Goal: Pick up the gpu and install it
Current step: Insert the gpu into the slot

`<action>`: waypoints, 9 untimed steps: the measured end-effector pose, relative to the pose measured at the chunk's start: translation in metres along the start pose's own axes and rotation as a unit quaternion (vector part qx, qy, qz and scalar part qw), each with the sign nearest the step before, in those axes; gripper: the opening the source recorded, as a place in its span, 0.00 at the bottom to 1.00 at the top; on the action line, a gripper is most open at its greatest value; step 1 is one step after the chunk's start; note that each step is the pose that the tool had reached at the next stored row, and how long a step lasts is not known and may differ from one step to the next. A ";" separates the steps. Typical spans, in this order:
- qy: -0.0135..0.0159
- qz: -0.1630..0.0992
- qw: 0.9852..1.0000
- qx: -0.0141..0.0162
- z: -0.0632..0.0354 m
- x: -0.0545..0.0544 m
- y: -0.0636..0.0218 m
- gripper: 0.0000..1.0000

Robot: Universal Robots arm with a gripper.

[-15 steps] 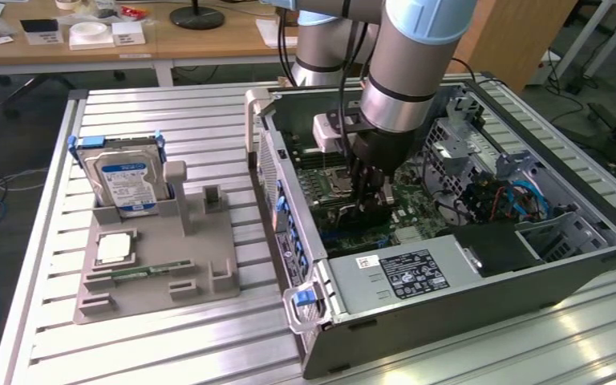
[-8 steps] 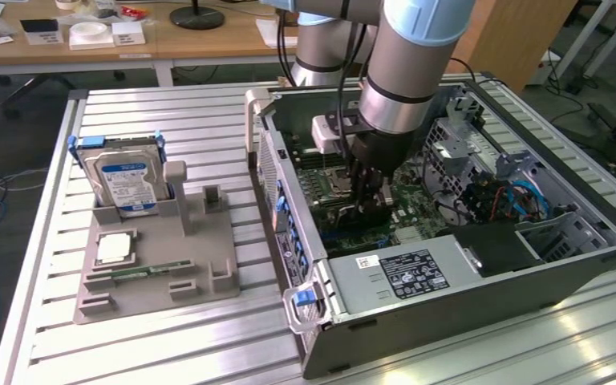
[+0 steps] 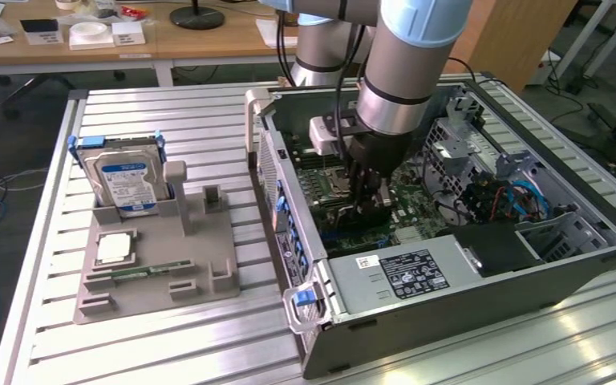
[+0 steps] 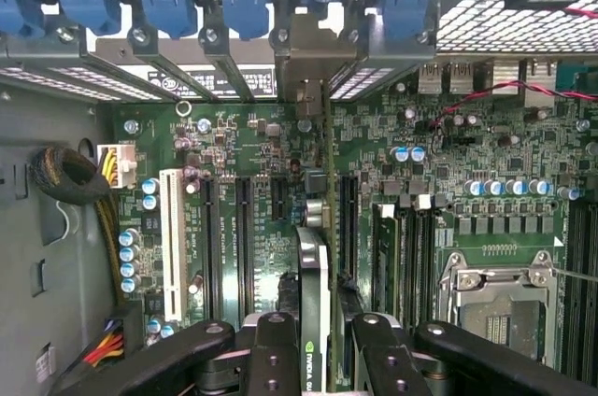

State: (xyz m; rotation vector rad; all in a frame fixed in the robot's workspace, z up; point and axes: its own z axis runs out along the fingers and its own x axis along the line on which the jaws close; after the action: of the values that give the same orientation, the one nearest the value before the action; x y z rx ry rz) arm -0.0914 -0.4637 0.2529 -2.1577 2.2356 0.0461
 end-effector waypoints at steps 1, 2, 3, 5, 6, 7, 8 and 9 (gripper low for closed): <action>0.000 0.000 1.000 0.000 0.0000 0.000 0.0001 0.26; 0.000 0.000 1.000 0.000 0.0000 0.000 0.0002 0.26; 0.000 0.000 1.000 0.000 0.0000 0.000 0.0002 0.26; 0.000 0.000 1.000 0.000 0.0007 0.000 0.0003 0.26; 0.000 0.000 1.000 0.000 0.0020 0.000 0.0003 0.26; 0.000 0.000 1.000 0.000 0.0024 0.000 0.0003 0.26; 0.000 0.000 1.000 0.000 0.0025 0.000 0.0003 0.26; 0.000 0.000 1.000 0.000 0.0025 0.000 0.0002 0.26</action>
State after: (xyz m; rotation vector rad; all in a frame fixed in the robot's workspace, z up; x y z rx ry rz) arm -0.0917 -0.4637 0.2504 -2.1575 2.2361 0.0464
